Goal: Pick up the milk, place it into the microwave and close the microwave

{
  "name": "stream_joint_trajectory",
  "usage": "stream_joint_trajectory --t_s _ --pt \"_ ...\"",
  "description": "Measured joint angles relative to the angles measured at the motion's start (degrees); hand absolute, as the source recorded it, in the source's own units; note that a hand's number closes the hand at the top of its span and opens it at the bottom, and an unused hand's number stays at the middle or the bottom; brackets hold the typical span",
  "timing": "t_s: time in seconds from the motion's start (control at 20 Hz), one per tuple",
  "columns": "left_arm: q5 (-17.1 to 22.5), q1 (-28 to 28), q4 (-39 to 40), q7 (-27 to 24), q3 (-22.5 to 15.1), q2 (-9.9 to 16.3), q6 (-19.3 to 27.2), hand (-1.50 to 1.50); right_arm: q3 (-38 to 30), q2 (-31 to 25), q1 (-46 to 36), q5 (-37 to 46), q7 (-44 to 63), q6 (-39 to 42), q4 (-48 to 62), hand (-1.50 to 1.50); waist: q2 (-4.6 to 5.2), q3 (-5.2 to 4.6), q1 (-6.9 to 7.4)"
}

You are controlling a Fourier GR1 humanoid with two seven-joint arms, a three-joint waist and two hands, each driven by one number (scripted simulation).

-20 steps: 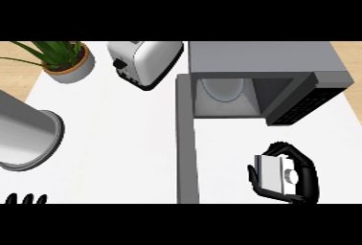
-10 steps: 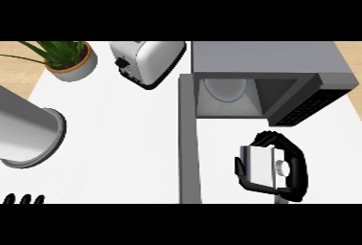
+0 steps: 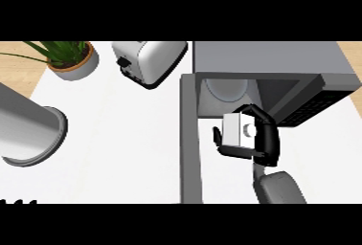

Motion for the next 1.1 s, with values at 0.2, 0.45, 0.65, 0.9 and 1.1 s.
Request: stream_joint_trajectory --t_s 0.2,0.45,0.65,0.9,1.1 --pt "-0.13 -0.63 0.02 0.68 0.11 0.09 -0.10 -1.50 -0.21 0.00 -6.12 0.25 0.17 -4.70 9.29 1.50 0.08 0.01 0.21" --pt "2.95 -2.50 0.14 2.67 3.29 1.70 -0.57 -1.50 -4.05 -0.15 -15.02 -3.45 -4.13 -5.35 23.37 1.50 0.22 0.04 0.44" --pt "3.69 -3.46 1.15 3.16 4.38 1.92 -1.01 -1.50 -7.67 -0.05 -22.05 -5.43 -8.54 -6.02 35.48 1.50 0.37 0.06 0.85" --pt "3.29 -3.94 1.88 2.93 4.44 1.58 -1.69 -1.50 -11.24 -1.90 -28.86 -4.34 -12.17 -7.54 48.07 1.50 0.66 0.08 1.55" --pt "3.35 -4.98 2.64 3.18 4.52 1.93 -2.25 -1.50 -12.99 -3.35 -33.48 -3.38 -13.97 -8.92 56.10 1.50 1.13 0.11 2.50"
